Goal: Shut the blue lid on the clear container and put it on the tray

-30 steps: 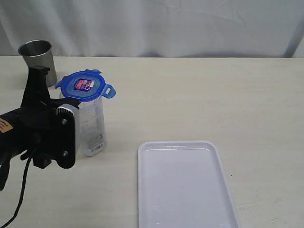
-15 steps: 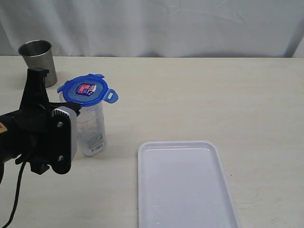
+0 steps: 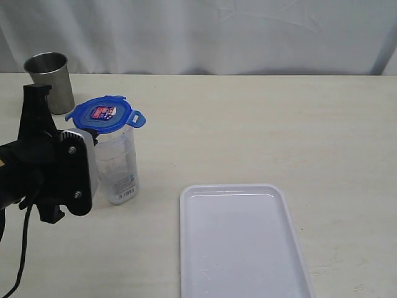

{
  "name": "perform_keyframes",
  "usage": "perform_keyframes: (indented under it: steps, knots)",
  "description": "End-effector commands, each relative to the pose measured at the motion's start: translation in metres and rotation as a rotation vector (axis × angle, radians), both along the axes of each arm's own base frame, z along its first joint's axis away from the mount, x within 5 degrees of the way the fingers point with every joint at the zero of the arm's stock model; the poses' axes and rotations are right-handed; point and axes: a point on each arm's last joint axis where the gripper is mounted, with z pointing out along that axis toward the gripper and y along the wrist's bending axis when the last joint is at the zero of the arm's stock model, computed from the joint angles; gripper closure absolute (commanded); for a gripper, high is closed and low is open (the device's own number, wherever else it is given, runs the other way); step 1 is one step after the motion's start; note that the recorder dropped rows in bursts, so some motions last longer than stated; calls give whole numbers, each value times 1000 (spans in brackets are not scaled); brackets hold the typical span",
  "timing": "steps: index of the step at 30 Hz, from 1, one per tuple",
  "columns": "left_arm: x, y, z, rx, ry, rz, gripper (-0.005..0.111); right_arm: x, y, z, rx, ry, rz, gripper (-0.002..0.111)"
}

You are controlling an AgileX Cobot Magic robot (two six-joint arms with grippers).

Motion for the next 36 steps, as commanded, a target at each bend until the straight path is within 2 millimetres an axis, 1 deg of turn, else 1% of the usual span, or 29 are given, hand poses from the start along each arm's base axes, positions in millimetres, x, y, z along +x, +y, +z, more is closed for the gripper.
perform_keyframes:
  steps: [1,7,10,19,20,23,27,29,31,36]
  knots:
    - [-3,-1,-2,-10,27,-5,101,0,0,1,6,-12,-4,104]
    - [-5,-2,-4,-5,49,-19,86,0,0,1,6,-12,-4,104]
    - [-4,-2,-4,-6,45,-17,84,0,0,1,6,-12,-4,104]
    - [-4,-1,-3,-7,37,-13,83,0,0,1,6,-12,-4,104]
    - [-4,-1,-3,-7,37,-13,82,0,0,1,6,-12,-4,104]
    - [-4,-1,-3,-7,37,-13,69,0,0,1,6,-12,-4,104]
    - [-4,-1,-3,-10,40,-12,48,0,0,1,6,-12,-4,104]
    - [-4,-1,-3,-20,43,-7,41,0,0,1,6,-12,-4,104]
    - [-5,0,0,-31,37,-3,38,0,0,1,6,-12,-4,104]
    - [-11,5,14,-111,13,27,38,0,0,1,6,-12,-4,104]
